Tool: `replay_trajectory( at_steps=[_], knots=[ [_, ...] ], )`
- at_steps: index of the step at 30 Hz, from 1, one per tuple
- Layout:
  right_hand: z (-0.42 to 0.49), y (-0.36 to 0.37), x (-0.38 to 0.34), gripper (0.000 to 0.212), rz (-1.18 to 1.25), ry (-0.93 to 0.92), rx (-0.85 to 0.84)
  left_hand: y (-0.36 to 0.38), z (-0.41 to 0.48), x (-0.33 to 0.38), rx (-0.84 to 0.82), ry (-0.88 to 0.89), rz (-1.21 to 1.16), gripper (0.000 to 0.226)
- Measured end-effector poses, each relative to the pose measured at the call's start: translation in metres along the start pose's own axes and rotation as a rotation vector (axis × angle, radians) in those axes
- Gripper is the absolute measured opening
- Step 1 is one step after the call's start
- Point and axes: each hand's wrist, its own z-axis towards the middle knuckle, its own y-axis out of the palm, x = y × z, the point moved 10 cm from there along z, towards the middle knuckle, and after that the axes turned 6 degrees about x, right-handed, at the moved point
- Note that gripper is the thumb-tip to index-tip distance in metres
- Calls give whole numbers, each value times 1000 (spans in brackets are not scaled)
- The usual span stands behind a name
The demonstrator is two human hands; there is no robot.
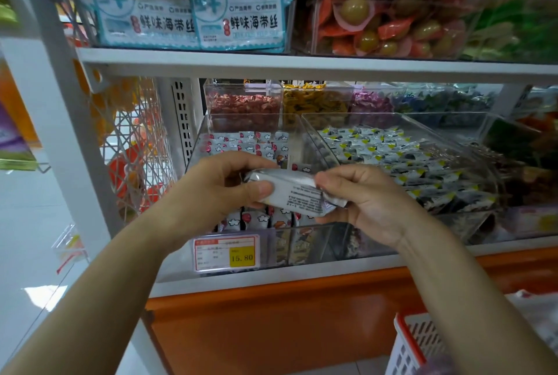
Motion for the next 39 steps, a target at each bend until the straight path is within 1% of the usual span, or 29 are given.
replay_trajectory(
  at_steps=[5,14,16,17,19,20,21,23,24,26,28,30,31,32,33,35,37,39],
  knots=[
    [-1,-1,0,13,35,18,-12,0,0,-2,-20,-2,-11,35],
    [-1,3,2,13,112,5,-2,-2,5,-6,-36,-22,-149,34],
    [1,0,1,20,135,-28,8,-2,6,-10,-6,-31,-177,30],
    [1,1,-1,27,150,-54,-4,-3,8,-13,29,-49,-198,28],
    [0,5,-7,33,134,-132,-37,-7,12,-19,122,-82,-209,23],
    [0,4,-10,36,57,-192,-22,-8,14,-19,161,-85,-192,22],
    [-1,1,-14,39,-69,-260,23,-6,15,-18,188,-80,-170,21],
    [-4,-5,-26,34,-289,-392,159,0,18,-12,215,-55,-145,23],
    [-5,-9,-32,29,-319,-445,215,4,19,-8,223,-36,-141,24],
    [-6,-23,-39,22,-262,-491,339,9,22,0,258,8,-121,26],
    [-5,-48,-41,21,-182,-476,503,5,26,3,333,52,25,32],
    [-2,-67,-44,22,-181,-469,625,1,33,3,369,96,286,39],
    [1,-71,-47,21,-231,-471,662,5,38,1,334,120,430,41],
    [6,-71,-51,18,-309,-483,680,15,42,-3,257,142,574,42],
    [13,-66,-58,15,-397,-512,678,27,44,-10,158,162,702,45],
    [30,-47,-71,10,-593,-585,607,49,45,-26,-6,177,862,48],
    [54,-21,-78,13,-879,-630,501,58,44,-37,-63,180,929,49],
    [79,-2,-77,17,-1211,-628,403,57,44,-41,-71,176,925,49]
  ],
)
